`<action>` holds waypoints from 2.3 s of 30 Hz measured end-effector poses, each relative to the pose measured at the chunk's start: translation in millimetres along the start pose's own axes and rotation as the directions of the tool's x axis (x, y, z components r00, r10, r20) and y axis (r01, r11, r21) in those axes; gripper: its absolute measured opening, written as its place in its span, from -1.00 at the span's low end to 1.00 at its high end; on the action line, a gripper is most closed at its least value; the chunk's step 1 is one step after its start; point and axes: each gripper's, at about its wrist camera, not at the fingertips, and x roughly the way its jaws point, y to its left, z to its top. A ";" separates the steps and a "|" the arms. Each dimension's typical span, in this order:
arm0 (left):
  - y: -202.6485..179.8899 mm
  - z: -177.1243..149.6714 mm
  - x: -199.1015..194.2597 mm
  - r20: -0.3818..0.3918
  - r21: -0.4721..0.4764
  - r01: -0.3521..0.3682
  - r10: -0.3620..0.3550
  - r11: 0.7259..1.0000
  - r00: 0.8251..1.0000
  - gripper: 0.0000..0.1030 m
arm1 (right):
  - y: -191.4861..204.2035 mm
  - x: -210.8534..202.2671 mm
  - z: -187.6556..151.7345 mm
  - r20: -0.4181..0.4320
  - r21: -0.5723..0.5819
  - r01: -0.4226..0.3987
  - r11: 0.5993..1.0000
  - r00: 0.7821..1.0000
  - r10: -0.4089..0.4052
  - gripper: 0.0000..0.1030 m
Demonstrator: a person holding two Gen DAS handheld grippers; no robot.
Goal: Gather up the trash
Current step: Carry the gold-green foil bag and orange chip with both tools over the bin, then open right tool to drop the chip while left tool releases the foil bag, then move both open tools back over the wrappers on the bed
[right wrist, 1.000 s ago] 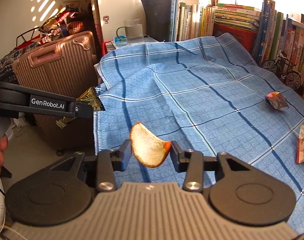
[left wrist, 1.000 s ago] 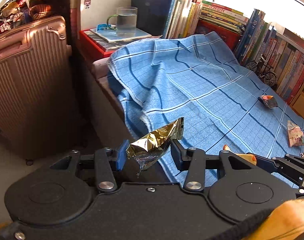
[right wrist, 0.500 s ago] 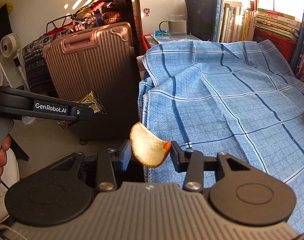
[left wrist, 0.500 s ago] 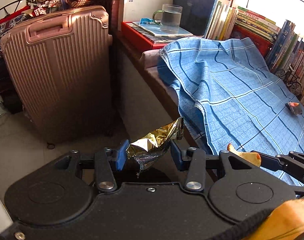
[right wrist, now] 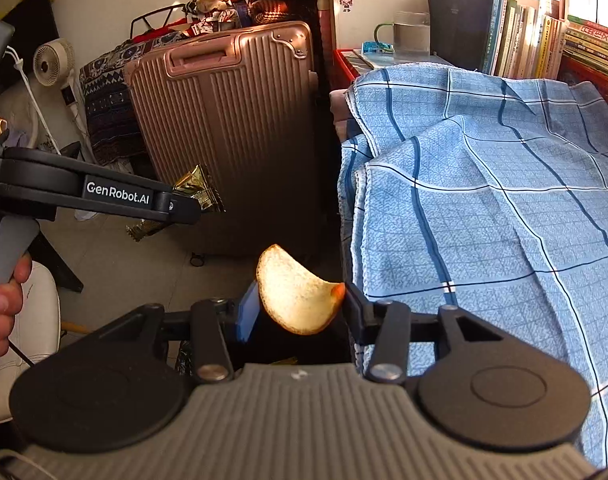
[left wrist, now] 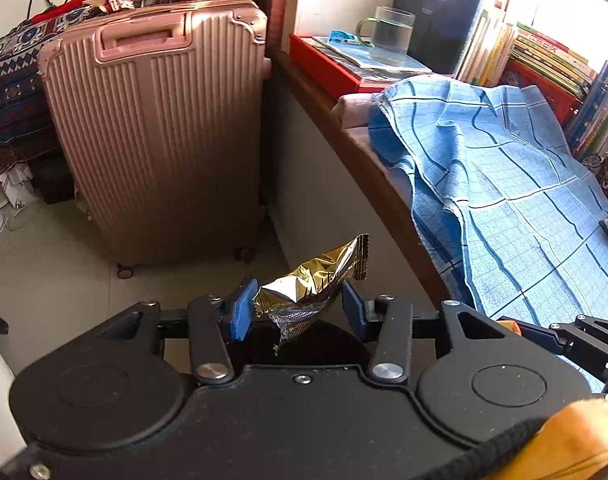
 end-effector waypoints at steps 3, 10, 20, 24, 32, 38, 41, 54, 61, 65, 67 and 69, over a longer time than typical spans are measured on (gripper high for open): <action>4.3 -1.8 -0.6 0.001 -0.018 -0.004 0.004 1.000 1.000 -0.14 | 5.1 -1.2 0.4 0.018 -0.024 0.015 1.000 1.000 -0.014 0.57; 7.0 -2.2 3.2 -0.007 -0.032 -0.001 0.000 0.999 1.000 -0.14 | 12.0 -4.3 3.5 0.039 -0.062 0.013 0.998 0.999 -0.011 0.72; 5.7 2.0 9.0 -0.016 -0.015 0.014 -0.015 1.000 1.000 -0.10 | 4.8 -5.1 2.9 0.026 -0.025 0.060 0.998 0.998 -0.059 0.79; 4.1 3.3 10.0 -0.028 -0.006 0.021 -0.022 1.000 0.999 -0.03 | 1.0 -4.0 2.7 0.016 -0.009 0.097 0.995 0.995 -0.097 0.81; 0.9 0.8 9.4 -0.041 0.007 0.026 -0.026 1.000 0.999 0.12 | -0.4 -7.6 -0.2 0.013 0.007 0.108 0.994 0.994 -0.108 0.81; 0.0 0.0 8.3 -0.043 0.008 0.027 -0.026 1.000 0.999 0.16 | -2.2 -10.3 0.8 0.021 0.020 0.115 0.993 0.993 -0.115 0.81; -0.6 1.1 8.0 -0.041 0.012 0.028 -0.027 1.000 0.999 0.16 | -2.4 -11.2 0.8 0.023 0.018 0.115 0.993 0.993 -0.116 0.81; -37.0 24.6 8.9 -0.021 0.062 0.106 -0.105 0.992 0.994 0.18 | -15.5 -20.6 -1.8 0.035 0.056 0.170 0.984 0.984 -0.172 0.88; -75.6 32.2 16.8 -0.035 0.132 0.169 -0.166 0.977 0.985 0.26 | -38.9 -33.8 -7.2 0.034 0.120 0.251 0.960 0.966 -0.257 0.96; -100.4 38.4 22.0 -0.049 0.168 0.207 -0.202 0.964 0.978 0.30 | -56.9 -43.6 -11.1 0.039 0.177 0.312 0.933 0.945 -0.324 1.00; -113.8 42.3 24.9 -0.053 0.176 0.231 -0.225 0.957 0.973 0.36 | -66.2 -47.2 -13.1 0.029 0.208 0.342 0.916 0.934 -0.356 1.00; -128.3 46.0 27.6 -0.060 0.195 0.256 -0.249 0.947 0.967 0.38 | -75.6 -49.5 -15.9 0.014 0.236 0.385 0.892 0.917 -0.399 1.00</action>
